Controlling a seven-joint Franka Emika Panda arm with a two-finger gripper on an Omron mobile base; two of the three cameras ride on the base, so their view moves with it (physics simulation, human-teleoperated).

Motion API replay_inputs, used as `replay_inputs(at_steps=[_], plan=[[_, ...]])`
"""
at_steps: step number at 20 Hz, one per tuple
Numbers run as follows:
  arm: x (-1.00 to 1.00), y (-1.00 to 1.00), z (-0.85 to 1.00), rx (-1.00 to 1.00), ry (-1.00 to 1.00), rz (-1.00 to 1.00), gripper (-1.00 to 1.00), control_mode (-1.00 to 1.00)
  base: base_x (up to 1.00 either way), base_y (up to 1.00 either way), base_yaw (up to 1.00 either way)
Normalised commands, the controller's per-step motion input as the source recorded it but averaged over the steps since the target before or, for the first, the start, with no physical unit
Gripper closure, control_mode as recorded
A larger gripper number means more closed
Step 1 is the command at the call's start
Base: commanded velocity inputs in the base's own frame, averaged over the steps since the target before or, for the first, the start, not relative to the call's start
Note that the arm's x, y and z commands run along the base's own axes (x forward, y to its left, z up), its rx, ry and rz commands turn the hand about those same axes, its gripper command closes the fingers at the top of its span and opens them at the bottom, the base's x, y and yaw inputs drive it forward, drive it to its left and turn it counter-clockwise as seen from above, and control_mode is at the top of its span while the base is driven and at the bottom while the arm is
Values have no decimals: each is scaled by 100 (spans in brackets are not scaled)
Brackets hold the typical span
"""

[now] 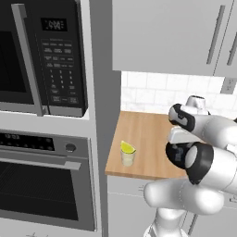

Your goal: Grab a lemon wedge from the fridge and one ice cube from the ice bowl, and put them in the glass of lemonade.

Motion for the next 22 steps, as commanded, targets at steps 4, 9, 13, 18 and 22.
replay_inputs(at_steps=[4,9,13,18,22], plan=[[-1,-19,-3,4,-6,-1,-100,-100,0,0,0],[8,-2,-9,2,-2,0,-100,-100,0,0,0],[7,-12,-4,12,0,0,-100,-100,0,0,0],[24,-5,-24,10,0,0,-100,-100,0,0,0],[15,-10,-15,6,0,0,-100,-100,0,0,0]])
